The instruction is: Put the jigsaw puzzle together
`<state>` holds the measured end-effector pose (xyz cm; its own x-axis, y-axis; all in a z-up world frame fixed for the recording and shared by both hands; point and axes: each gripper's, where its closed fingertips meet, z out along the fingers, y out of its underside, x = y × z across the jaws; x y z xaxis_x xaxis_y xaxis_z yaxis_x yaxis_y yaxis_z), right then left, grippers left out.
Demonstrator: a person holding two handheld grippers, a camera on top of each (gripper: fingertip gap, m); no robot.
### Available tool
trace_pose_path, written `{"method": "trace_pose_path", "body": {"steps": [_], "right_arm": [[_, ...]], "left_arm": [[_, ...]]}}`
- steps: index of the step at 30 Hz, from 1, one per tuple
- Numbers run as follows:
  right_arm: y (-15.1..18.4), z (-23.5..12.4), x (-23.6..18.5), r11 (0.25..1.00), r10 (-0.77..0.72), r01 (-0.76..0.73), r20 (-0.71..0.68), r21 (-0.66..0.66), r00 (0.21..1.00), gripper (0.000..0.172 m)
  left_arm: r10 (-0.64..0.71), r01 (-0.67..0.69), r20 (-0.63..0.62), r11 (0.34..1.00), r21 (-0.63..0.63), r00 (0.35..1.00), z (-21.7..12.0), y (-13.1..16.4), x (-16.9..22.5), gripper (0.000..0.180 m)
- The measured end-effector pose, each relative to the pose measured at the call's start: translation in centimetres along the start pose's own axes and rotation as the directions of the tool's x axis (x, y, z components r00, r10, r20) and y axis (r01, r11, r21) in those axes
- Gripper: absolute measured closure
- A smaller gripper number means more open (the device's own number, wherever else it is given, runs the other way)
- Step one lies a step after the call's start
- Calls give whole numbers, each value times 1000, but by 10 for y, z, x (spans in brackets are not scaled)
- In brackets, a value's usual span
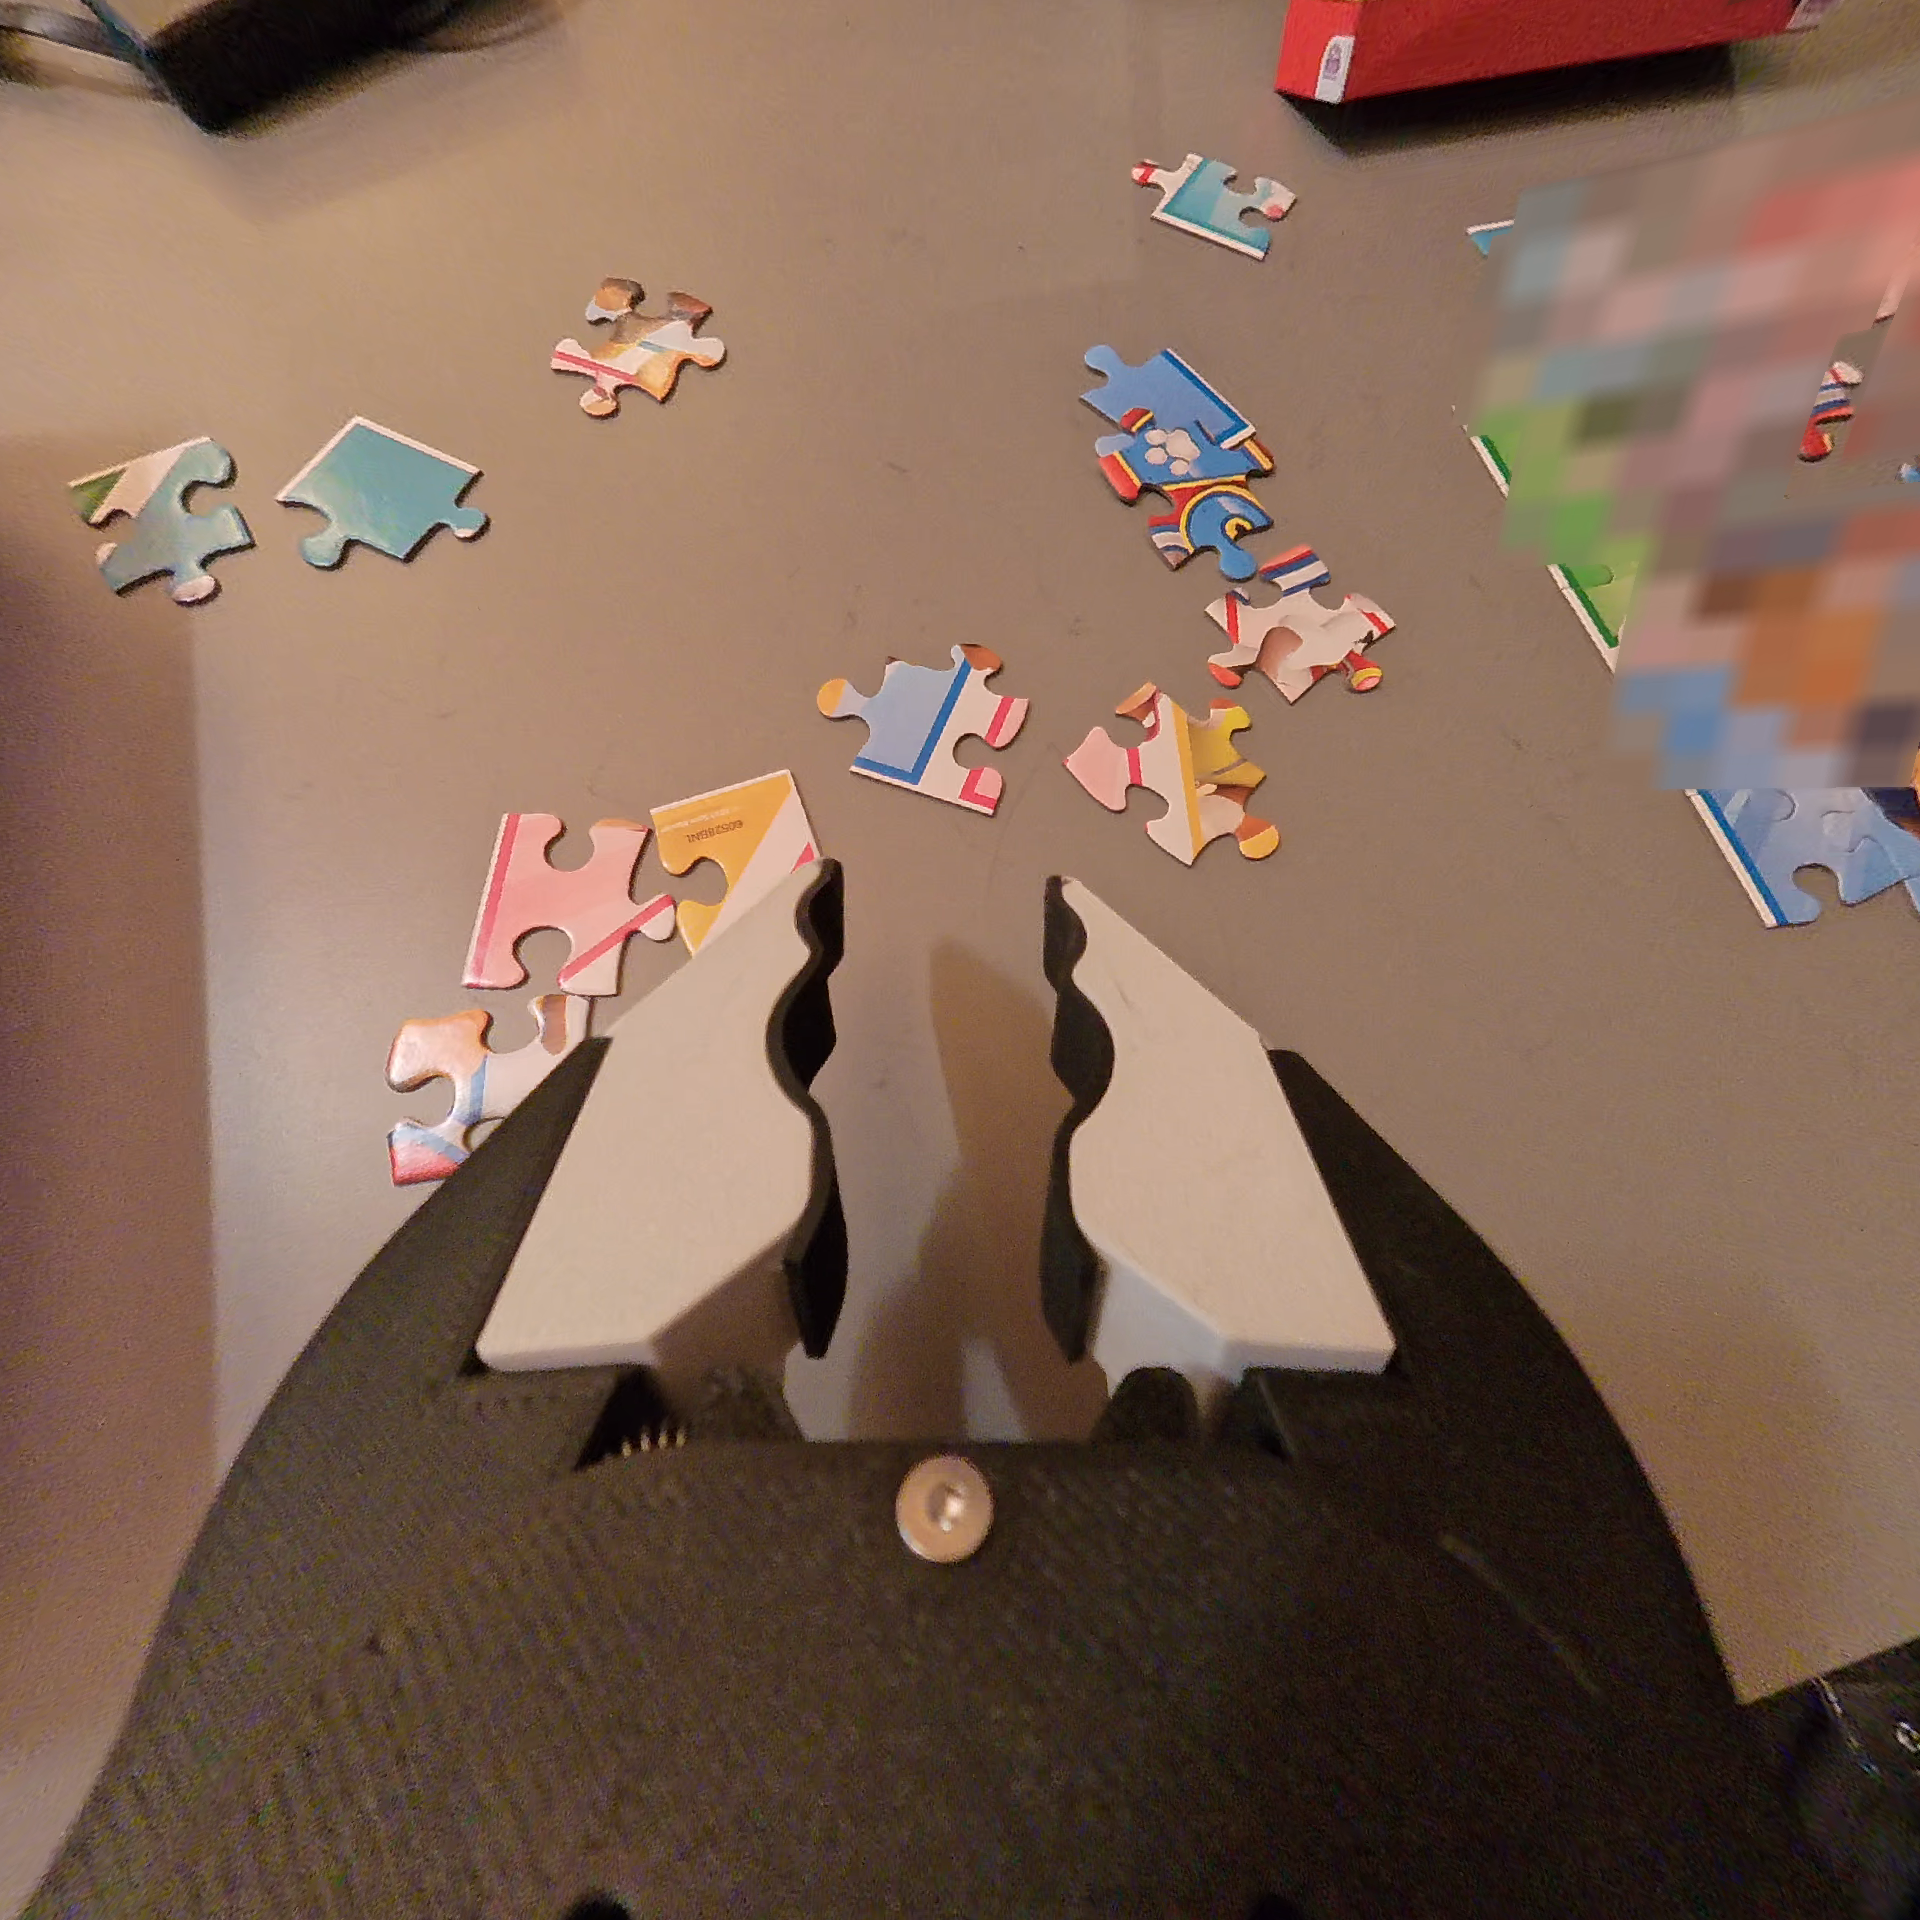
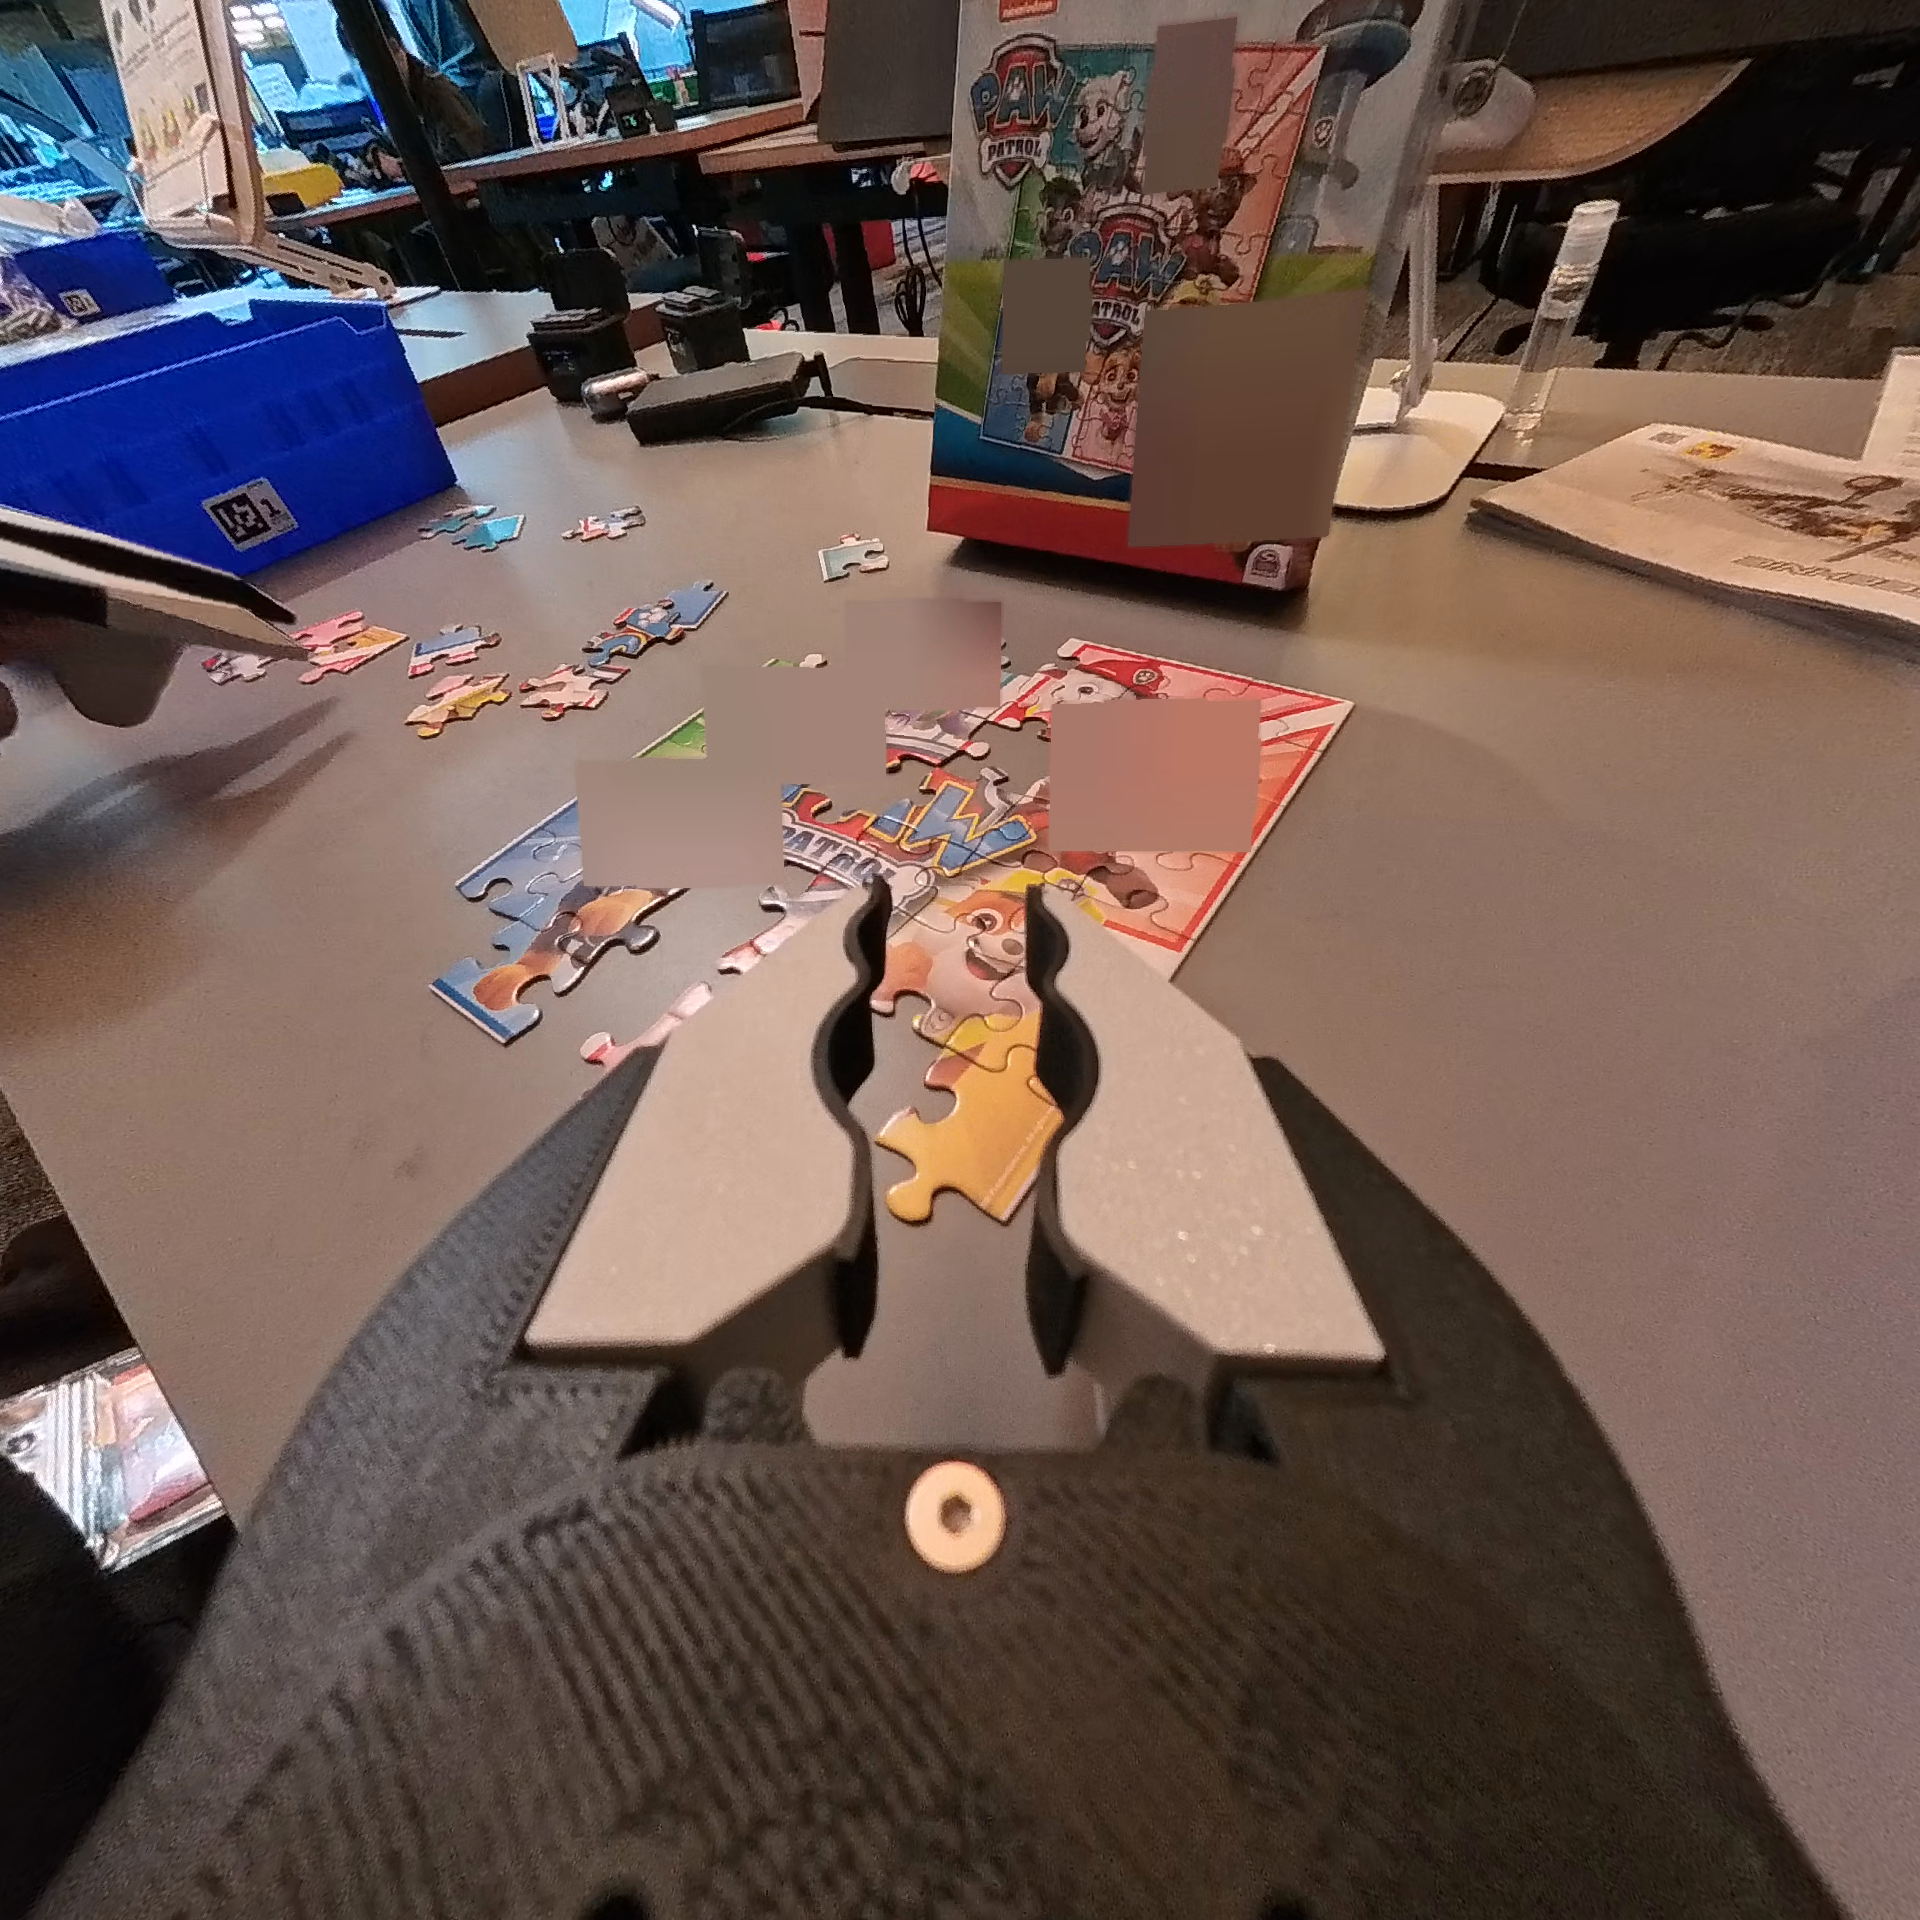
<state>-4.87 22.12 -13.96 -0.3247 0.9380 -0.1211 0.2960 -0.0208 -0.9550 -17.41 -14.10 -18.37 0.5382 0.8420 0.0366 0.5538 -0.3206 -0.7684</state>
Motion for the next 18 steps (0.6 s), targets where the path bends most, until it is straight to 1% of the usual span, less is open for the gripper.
{"method": "trace_pose_path", "body": {"steps": [11, 18], "right_arm": [[-1, 0, 0, 1000, -1, 1, 1, 4, 1000, 147], [-9, -7, 3, 997, 22, -21, -9, 68, 1000, 150]], "left_arm": [[9, -9, -18, 1000, -4, 1000, 7, 3, 8, 143], [11, -11, -24, 1000, -2, 1000, 10, 3, 11, 143]]}}
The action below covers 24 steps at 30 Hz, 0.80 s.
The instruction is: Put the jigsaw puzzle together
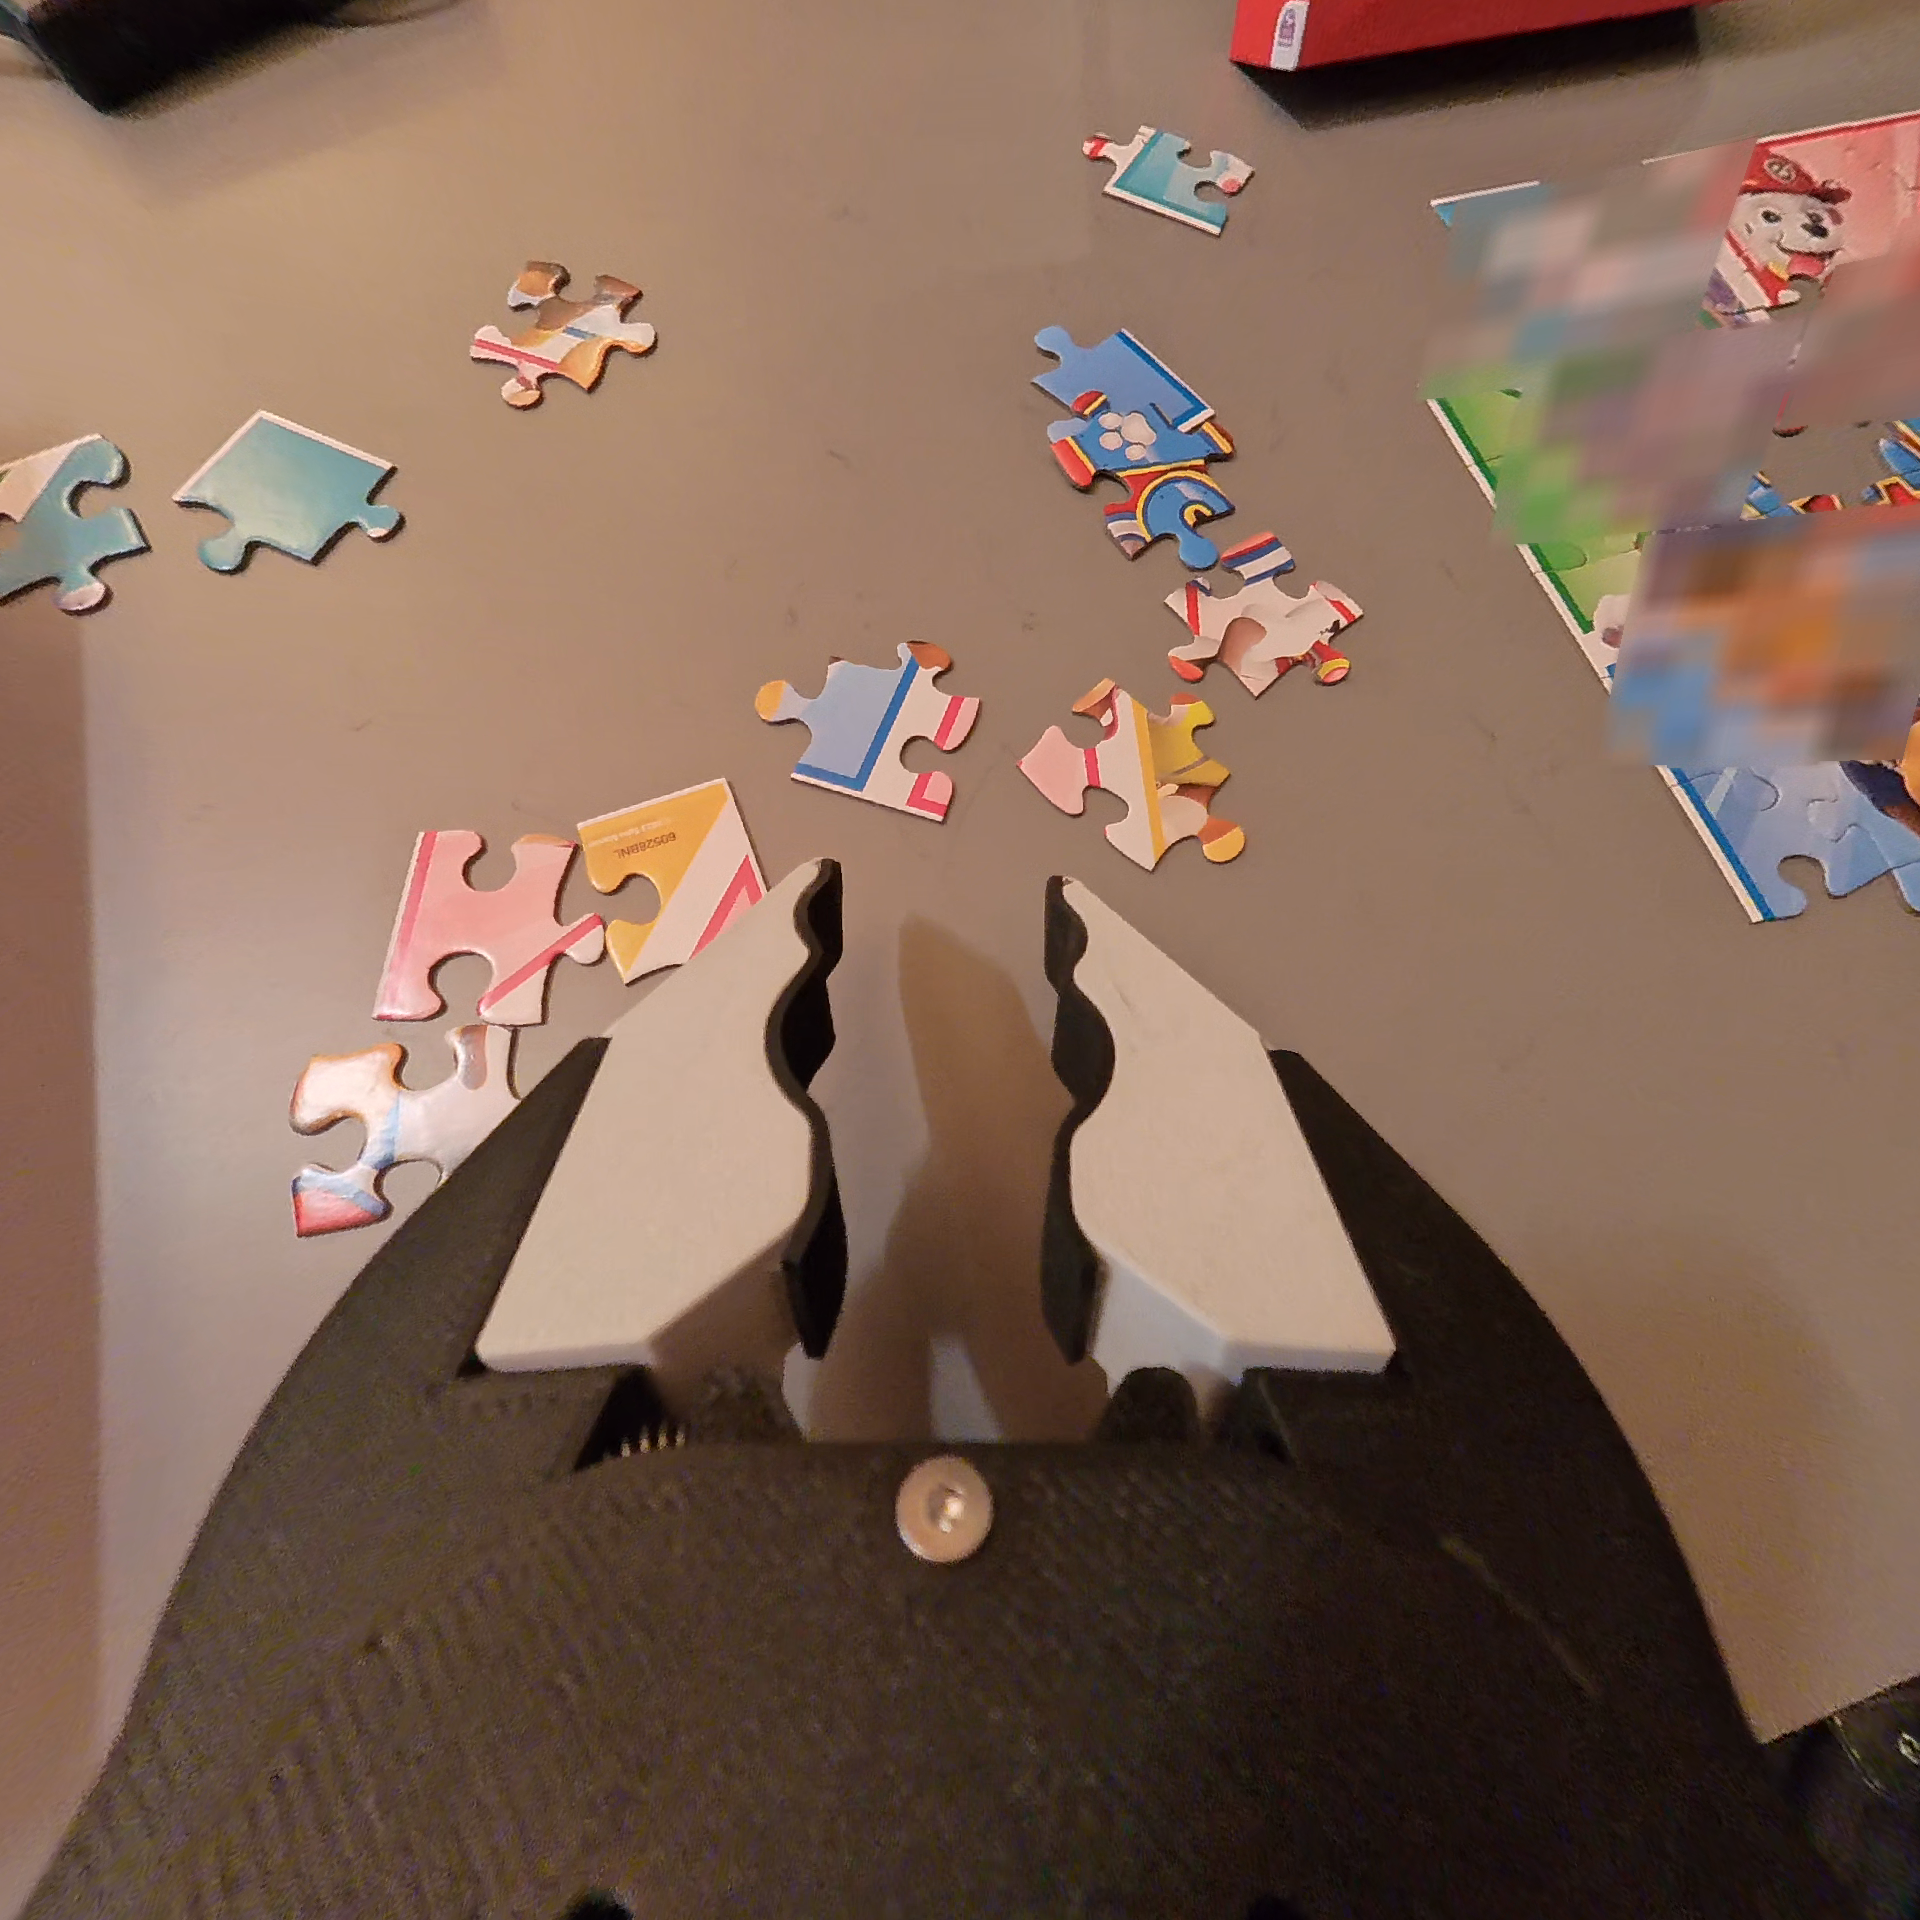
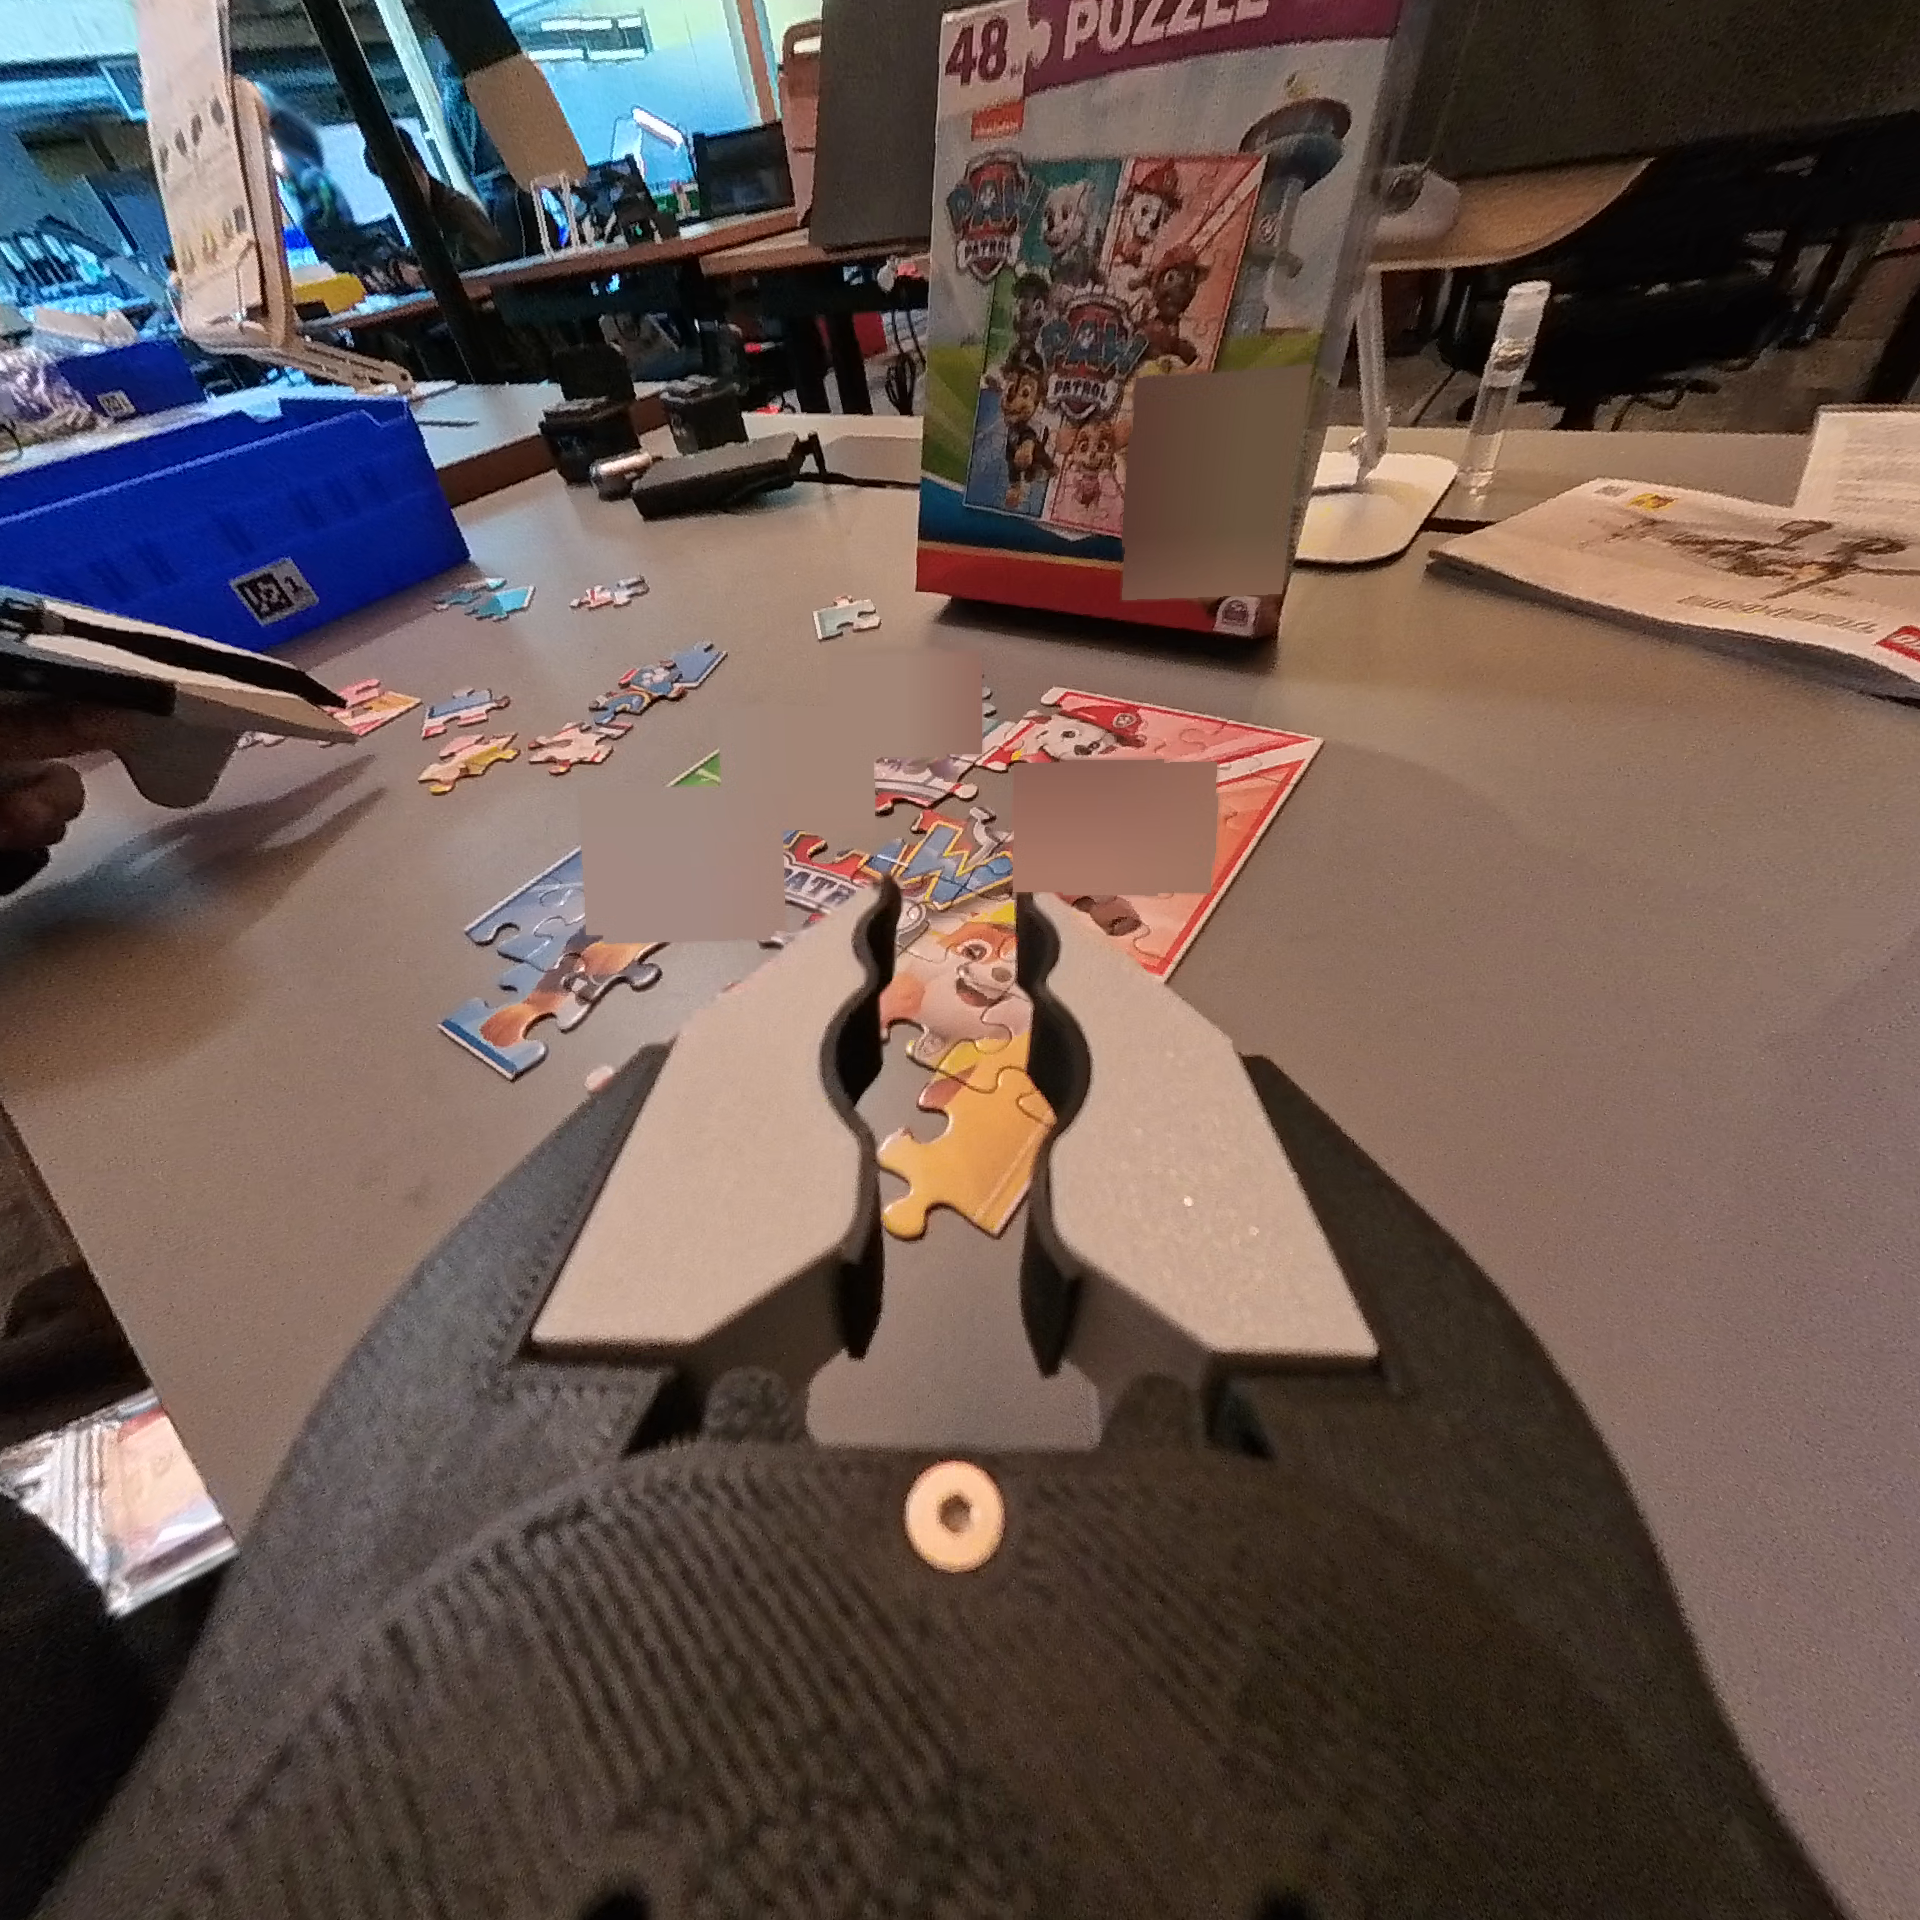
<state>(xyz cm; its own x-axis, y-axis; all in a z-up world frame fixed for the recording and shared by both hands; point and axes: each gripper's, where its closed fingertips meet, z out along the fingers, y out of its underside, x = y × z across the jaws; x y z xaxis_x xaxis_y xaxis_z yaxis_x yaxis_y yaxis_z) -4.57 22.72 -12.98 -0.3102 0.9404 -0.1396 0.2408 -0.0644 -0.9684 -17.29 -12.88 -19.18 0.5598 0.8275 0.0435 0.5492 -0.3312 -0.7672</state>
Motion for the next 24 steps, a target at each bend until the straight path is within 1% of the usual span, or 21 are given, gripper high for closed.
{"method": "trace_pose_path", "body": {"steps": [4, 13, 24], "right_arm": [[-1, -1, 1, 1000, 15, -15, 6, 12, 1000, 150], [1, 1, -1, 1000, -5, 5, 2, -7, 1000, 150], [1, 2, 0, 1000, 0, 0, 2, -10, 1000, 150]], "left_arm": [[-3, 3, -2, 1000, -4, 1000, 3, 2, 1, 143], [4, -4, 1, 1000, -21, 1000, 8, 7, 1, 142], [9, -9, -14, 1000, 0, 1000, 8, 2, 6, 142]]}}
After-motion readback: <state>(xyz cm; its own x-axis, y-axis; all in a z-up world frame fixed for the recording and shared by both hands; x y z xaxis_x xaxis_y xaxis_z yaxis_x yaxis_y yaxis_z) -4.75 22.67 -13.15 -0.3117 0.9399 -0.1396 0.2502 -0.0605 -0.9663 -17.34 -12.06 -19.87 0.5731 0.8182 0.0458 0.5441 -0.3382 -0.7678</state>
